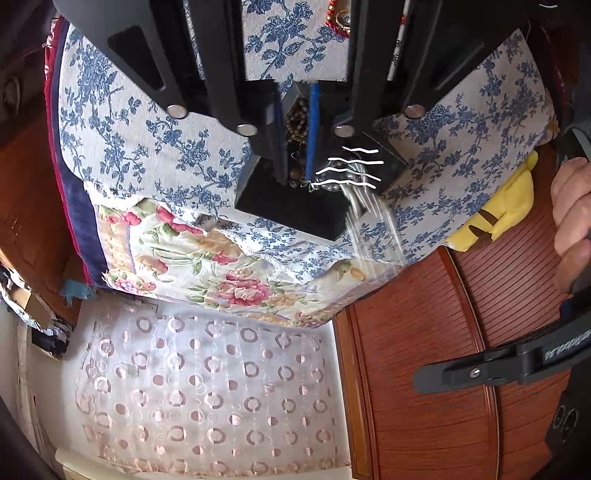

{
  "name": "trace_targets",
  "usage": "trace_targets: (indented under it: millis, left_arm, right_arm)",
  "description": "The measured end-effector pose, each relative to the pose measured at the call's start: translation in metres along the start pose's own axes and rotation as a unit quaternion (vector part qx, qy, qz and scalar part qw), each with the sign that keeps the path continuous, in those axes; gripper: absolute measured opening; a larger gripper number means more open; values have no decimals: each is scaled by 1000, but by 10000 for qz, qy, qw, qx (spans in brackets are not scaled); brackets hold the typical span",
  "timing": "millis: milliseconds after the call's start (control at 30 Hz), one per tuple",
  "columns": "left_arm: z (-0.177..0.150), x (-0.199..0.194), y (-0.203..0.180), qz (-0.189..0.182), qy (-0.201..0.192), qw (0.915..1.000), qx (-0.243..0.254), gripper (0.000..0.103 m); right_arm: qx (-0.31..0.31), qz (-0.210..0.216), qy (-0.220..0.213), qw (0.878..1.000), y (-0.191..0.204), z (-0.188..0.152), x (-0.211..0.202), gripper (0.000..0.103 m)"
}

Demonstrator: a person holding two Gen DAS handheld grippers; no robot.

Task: Organize jewelry
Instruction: 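Lift both pearl necklaces into the black box and open both tools, then move both tools back to the bed and grasp the green-pendant chain with the left tool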

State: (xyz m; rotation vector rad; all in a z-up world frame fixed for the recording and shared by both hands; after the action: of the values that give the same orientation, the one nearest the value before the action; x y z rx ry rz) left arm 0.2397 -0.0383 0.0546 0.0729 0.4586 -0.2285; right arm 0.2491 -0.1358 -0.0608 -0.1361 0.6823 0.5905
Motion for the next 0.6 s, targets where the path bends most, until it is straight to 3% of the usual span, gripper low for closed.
trace_targets:
  millis: [100, 333, 600]
  left_arm:
    - [-12, -5, -1, 19, 62, 10000, 67, 19]
    - [-52, -14, 2, -36, 324, 9993, 165, 19]
    - [-102, -25, 2, -206, 690, 9973, 143, 19]
  right_arm:
    - [-4, 0, -2, 10000, -1, -4, -2, 23]
    - [-2, 60, 21, 10000, 3, -33, -12, 23]
    - [-168, 86, 380, 9991, 17, -80, -7, 23]
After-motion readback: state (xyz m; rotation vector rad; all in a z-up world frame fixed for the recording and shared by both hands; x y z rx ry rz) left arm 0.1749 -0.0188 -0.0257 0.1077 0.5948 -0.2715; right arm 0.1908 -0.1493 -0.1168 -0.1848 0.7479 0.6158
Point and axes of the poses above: each gripper's, at about its wrist camera, not at the fingertips, and x roughly the way its jaws point, y to its left, z to its top, the point moved 6 cm from there along x, roughly the way its jaws point
